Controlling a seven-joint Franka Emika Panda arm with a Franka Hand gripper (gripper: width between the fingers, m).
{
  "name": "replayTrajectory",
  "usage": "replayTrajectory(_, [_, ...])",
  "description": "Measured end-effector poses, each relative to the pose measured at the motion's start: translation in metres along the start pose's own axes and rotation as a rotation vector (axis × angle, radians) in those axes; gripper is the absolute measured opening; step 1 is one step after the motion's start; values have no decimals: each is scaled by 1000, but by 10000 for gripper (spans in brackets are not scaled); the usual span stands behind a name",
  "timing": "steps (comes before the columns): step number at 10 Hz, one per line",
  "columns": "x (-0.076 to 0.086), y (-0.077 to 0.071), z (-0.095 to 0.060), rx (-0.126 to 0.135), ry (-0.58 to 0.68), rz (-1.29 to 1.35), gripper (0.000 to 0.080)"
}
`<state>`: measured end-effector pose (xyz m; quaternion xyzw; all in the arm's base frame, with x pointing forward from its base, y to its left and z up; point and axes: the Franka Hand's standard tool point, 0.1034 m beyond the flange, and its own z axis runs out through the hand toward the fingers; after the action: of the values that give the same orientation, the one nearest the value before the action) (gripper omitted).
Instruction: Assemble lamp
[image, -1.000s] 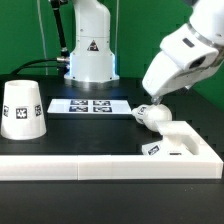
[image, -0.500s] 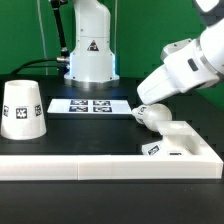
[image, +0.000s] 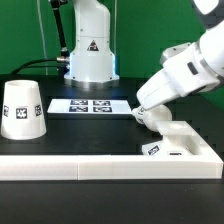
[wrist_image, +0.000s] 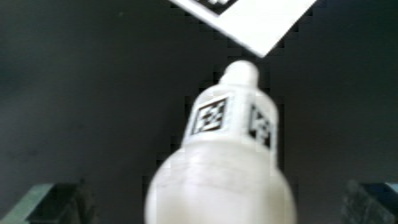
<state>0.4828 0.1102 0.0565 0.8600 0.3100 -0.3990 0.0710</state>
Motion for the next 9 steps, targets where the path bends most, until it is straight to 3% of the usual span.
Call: replayTrajectory(9, [21,4,35,1,27,1,699])
